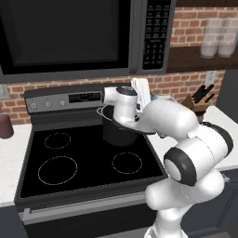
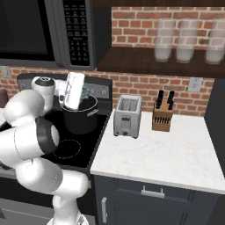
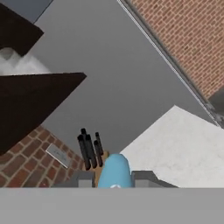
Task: Put the cucumber and garlic in the pot. Retrieve the spatula and lightly stir the vegetables in the pot.
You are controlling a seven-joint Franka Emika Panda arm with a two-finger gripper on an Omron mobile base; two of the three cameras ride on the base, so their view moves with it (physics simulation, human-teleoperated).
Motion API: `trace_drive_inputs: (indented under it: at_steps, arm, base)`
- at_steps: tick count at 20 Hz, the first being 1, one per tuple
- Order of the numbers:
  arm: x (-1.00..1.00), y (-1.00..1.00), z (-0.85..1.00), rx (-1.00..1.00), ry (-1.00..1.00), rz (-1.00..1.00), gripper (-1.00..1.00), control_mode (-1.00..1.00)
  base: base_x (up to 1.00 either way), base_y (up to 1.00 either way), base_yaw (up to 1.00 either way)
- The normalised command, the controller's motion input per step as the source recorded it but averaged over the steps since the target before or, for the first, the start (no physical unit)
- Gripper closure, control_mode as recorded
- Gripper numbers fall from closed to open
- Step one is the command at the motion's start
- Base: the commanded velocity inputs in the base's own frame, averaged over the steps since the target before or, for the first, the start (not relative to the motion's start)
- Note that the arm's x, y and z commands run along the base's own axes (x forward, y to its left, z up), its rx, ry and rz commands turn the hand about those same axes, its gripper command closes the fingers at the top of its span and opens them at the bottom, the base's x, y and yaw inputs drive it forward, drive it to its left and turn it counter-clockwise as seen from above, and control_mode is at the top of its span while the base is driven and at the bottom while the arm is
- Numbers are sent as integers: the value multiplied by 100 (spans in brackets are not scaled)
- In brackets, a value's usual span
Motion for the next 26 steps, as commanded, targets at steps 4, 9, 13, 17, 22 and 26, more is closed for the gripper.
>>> trace_drive_inputs:
  at_steps: [4,9,13,17,22,26]
  arm:
    - [62,0,0,-12,27,0,100,-100]
    - [62,0,0,-14,30,0,100,-100]
    - [62,1,0,-9,30,0,100,-100]
    - [56,6,0,-6,28,0,100,-100]
    - [47,14,0,-5,27,0,100,-100]
    - [8,28,0,-3,24,0,100,-100]
  base:
    - [0,0,0]
    - [0,0,0]
    - [0,0,0]
    - [0,0,0]
    - [0,0,0]
    - [0,0,0]
